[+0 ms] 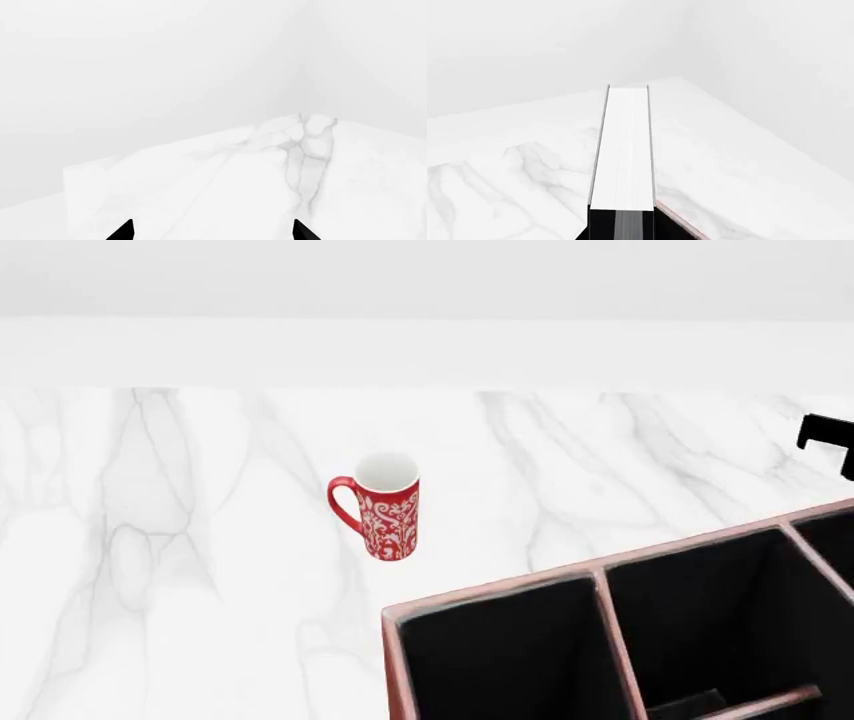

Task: Pick up the book and place it in the right compartment of the caddy.

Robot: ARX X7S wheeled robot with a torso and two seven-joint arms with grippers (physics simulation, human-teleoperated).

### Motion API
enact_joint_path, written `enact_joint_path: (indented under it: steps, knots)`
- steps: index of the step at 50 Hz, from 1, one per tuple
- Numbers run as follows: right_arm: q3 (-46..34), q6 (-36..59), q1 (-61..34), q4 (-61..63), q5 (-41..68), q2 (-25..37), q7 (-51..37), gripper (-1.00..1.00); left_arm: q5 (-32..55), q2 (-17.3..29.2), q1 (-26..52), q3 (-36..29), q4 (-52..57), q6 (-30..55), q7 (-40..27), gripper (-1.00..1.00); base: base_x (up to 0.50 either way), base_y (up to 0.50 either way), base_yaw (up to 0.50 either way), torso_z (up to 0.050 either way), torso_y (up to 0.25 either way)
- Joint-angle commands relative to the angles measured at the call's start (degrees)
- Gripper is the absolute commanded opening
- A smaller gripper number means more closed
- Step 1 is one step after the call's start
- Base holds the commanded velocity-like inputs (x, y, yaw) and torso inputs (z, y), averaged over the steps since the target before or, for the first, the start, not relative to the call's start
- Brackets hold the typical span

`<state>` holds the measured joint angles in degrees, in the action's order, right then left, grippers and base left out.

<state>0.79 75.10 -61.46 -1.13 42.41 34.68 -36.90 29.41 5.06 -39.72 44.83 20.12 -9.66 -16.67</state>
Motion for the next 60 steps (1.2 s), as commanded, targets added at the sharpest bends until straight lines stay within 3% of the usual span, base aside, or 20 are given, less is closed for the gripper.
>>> enact_joint_path:
  steps: [1, 26, 33, 44, 60]
  knots:
    - [3.0, 2.35, -0.86, -0.52, -2.7, 0.29, -4.01, -1.0, -0.09, 0.15, 0.12, -0.34, -0.06, -0.07, -0.04, 1.0, 0.0, 0.0, 0.0, 0.0, 0.0]
    - [10.79, 14.44, 2.45, 9.31, 4.49, 1.38, -10.58, -1.0, -0.31, 0.55, 0.57, -1.07, -1.16, -0.48, 0.13, 1.0, 0.0, 0.0, 0.0, 0.0, 0.001]
    - [11.77, 13.71, 4.39, 9.43, 10.02, 3.19, -14.27, -1.0, -0.04, 0.46, 0.4, -0.96, -1.29, -0.92, 0.4, 1.0, 0.0, 0.0, 0.0, 0.0, 0.001]
    - [9.02, 9.32, 6.38, 7.32, 9.61, 3.26, -12.59, -1.0, -0.5, 0.58, 0.49, -1.28, -1.29, -0.84, 0.14, 1.0, 0.0, 0.0, 0.0, 0.0, 0.002]
    - [10.71, 10.72, 7.21, 8.88, 12.77, 3.15, -13.9, -1.0, -1.24, 0.89, 0.86, -2.18, -1.21, -0.55, -0.19, 1.0, 0.0, 0.0, 0.0, 0.001, 0.001]
